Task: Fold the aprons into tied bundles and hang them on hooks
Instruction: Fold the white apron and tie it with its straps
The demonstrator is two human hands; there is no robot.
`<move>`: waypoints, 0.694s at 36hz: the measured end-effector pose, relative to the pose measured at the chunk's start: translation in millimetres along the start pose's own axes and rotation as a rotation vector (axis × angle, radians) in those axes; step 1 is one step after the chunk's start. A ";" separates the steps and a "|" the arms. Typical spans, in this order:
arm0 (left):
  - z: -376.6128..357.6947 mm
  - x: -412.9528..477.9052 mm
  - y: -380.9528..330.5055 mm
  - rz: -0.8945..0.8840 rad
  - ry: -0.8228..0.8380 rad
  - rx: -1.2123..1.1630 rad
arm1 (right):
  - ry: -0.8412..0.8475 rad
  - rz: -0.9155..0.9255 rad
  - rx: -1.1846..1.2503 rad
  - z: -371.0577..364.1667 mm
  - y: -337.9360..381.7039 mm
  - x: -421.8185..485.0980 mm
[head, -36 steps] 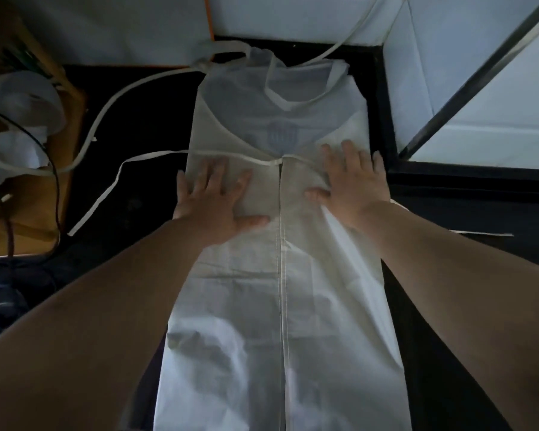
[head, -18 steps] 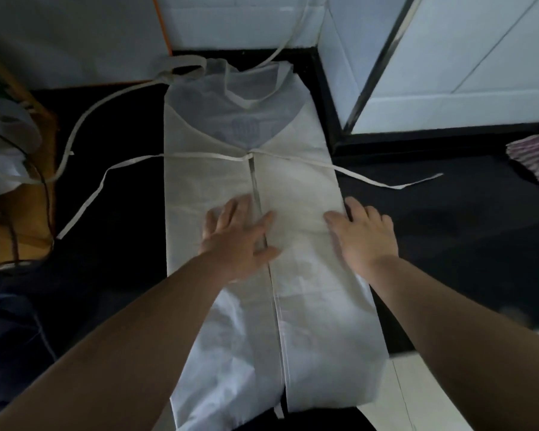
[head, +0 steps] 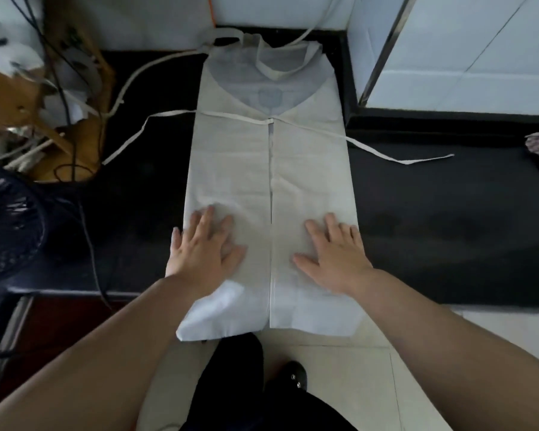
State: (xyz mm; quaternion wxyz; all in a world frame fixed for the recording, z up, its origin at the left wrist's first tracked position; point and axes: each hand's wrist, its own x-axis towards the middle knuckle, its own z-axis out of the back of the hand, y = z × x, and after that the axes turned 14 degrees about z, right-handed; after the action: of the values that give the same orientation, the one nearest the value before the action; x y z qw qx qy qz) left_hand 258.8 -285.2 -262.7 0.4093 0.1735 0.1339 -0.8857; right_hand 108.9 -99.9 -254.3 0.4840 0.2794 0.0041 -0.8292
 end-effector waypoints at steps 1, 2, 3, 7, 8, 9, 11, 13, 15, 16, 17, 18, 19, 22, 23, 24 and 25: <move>-6.0 -6.5 4.5 0.006 0.034 0.050 | 0.011 -0.006 0.004 -4.9 0.8 0.0; -10.1 -10.9 7.7 0.008 0.055 0.093 | 0.014 -0.004 -0.002 -9.0 1.4 1.8; -13.5 -12.6 10.8 0.011 0.066 0.119 | 0.016 -0.001 -0.012 -11.9 1.4 4.6; -11.3 -2.1 10.1 0.028 0.062 0.111 | 0.011 -0.007 -0.056 -7.8 -2.1 20.3; -8.1 3.1 8.7 0.029 0.055 0.116 | 0.010 -0.010 -0.063 -4.9 -3.6 24.9; -4.8 11.1 7.0 0.029 0.048 0.120 | 0.005 -0.012 -0.067 -1.2 -5.6 31.8; 3.7 29.7 3.1 0.031 0.038 0.148 | -0.012 -0.018 -0.082 7.5 -10.3 47.4; 14.7 53.7 -0.2 0.031 0.038 0.183 | -0.029 -0.025 -0.075 17.9 -15.4 66.9; 25.0 74.4 -2.4 0.017 0.035 0.192 | -0.044 -0.028 -0.058 28.6 -19.1 83.0; 28.6 80.5 -2.7 0.008 0.025 0.192 | -0.052 -0.030 -0.052 33.3 -20.0 87.9; 31.3 87.6 -2.8 -0.004 0.009 0.197 | -0.061 -0.036 -0.052 38.7 -20.2 93.8; 32.4 92.1 -2.6 -0.011 -0.008 0.204 | -0.064 -0.045 -0.056 42.9 -19.6 97.9; 32.0 93.1 -2.2 -0.014 -0.023 0.211 | -0.064 -0.054 -0.061 46.2 -17.5 99.2; 23.1 80.7 -0.9 -0.046 -0.071 0.177 | -0.125 -0.024 -0.073 48.5 -5.7 89.9; 19.0 71.9 0.6 -0.068 -0.101 0.136 | -0.168 0.007 -0.088 45.9 -1.3 83.4; 15.6 61.7 3.5 -0.085 -0.137 0.093 | -0.203 0.035 -0.094 42.4 3.1 76.5; 11.3 52.7 6.5 -0.090 -0.162 0.053 | -0.222 0.047 -0.087 37.0 6.0 70.7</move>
State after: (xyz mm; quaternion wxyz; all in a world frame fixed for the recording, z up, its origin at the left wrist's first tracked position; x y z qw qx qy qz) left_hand 229.7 -329.4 -275.0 0.3739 0.1056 0.0847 -0.9175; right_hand 70.2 -169.9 -254.6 0.5126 0.1649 -0.0201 -0.8424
